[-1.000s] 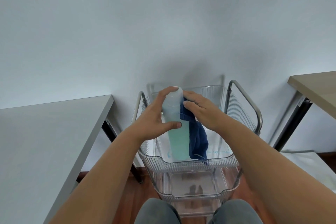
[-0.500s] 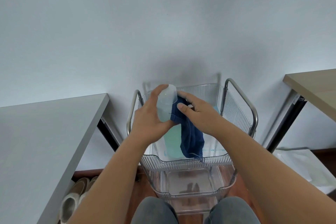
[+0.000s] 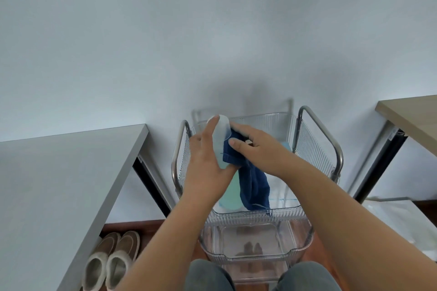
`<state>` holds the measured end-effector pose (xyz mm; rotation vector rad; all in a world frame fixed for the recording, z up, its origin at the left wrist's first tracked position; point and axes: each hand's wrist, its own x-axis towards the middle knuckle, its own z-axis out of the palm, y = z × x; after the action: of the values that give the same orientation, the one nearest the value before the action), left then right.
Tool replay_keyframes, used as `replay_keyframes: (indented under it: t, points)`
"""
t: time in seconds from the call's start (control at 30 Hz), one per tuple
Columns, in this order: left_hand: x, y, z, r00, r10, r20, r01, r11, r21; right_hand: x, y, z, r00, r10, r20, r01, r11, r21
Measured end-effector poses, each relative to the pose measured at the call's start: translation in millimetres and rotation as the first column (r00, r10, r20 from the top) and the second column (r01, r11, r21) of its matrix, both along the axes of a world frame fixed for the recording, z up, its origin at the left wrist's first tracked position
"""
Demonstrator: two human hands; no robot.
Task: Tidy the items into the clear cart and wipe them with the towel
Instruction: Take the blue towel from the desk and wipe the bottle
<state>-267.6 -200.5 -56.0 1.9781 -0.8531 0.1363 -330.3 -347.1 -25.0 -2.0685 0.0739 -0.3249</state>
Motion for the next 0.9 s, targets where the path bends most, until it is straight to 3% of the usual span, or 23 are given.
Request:
replay_keyframes:
  t: [0.1,0.33,0.53,0.7,0.73,0.8,0.9]
  points:
    - [-3.7,-3.8,-0.7,0.997,0.081,0.02,-0.08,0.996,-0.031,0.0,5.4,0.7,0.999,-0.05,0.009,0.05,0.999,-0.02]
    - [20.9,5.7,13.9,0.998,-0.019,0.051,0.016,0.998,0.061,3.9,-5.4,8.5,0.999,0.032,-0.038,-0.036,0.994,-0.101]
    - [44.5,18.7,16.8,0.968,-0.24,-0.074,0.244,0.969,0.046,10.1,-8.3,14.4,0.99,0.113,-0.08,-0.117,0.992,-0.046]
    - [50.2,23.0,28.5,0.932,-0.337,-0.131,0.355,0.922,0.153,11.1,-12.8,21.2,0.976,0.155,-0.15,-0.163,0.986,-0.045]
    - [45.6,22.7,27.9,0.948,-0.305,-0.086,0.316,0.93,0.19,11.0,-12.0,19.0,0.983,0.127,-0.134,-0.136,0.988,-0.067]
    - [28.3,19.5,23.4,0.993,-0.101,0.058,0.084,0.967,0.242,8.3,-6.8,11.1,0.997,-0.013,-0.076,0.009,0.999,-0.052]
    - [-1.1,6.4,16.2,0.968,0.176,0.178,-0.203,0.968,0.149,3.6,6.7,-3.1,0.986,-0.16,0.033,0.158,0.985,0.071]
